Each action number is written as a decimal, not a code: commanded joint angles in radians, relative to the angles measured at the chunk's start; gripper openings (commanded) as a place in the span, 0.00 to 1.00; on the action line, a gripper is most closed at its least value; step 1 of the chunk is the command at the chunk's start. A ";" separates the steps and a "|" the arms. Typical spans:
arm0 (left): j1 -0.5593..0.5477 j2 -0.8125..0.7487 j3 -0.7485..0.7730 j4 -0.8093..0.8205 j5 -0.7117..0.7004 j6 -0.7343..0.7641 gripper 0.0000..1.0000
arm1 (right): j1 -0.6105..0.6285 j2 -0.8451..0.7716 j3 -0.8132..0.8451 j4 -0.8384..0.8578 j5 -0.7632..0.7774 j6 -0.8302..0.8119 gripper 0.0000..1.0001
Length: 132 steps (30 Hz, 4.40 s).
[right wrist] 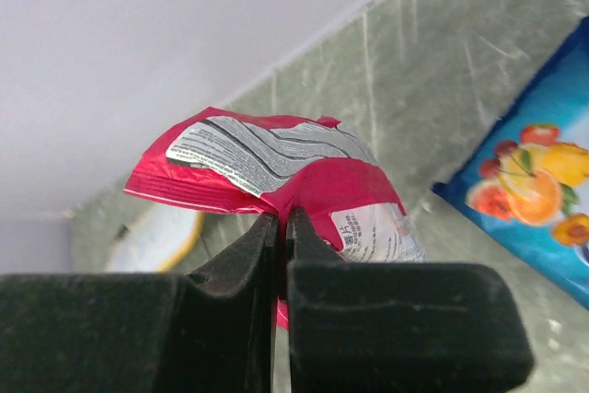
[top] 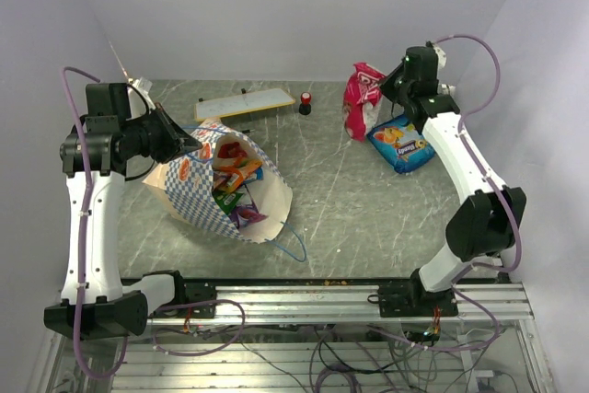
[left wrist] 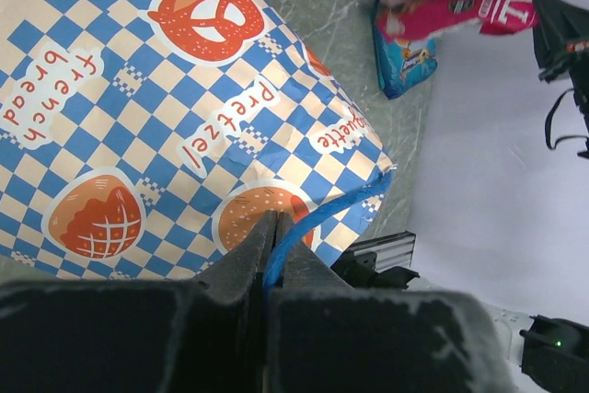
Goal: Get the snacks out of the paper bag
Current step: Place the snack at the center of the board, then take out the snack from the paper bag.
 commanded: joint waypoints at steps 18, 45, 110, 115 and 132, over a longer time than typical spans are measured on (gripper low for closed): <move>-0.051 0.012 0.013 0.019 0.040 0.043 0.07 | -0.416 -0.026 -0.730 0.472 -0.053 0.478 0.00; -0.054 0.015 0.000 0.021 0.028 0.036 0.07 | -0.445 -0.093 -0.871 0.532 -0.361 0.143 0.00; -0.054 -0.044 -0.052 -0.028 0.041 0.004 0.07 | 0.789 -0.212 -0.728 0.600 -0.671 -1.287 0.65; -0.054 -0.025 0.014 -0.102 0.004 0.064 0.07 | 0.815 -0.026 -0.644 0.601 -0.565 -1.473 0.66; -0.054 0.029 0.062 -0.148 -0.005 0.124 0.07 | 0.865 0.227 -0.565 0.705 -0.558 -1.539 0.67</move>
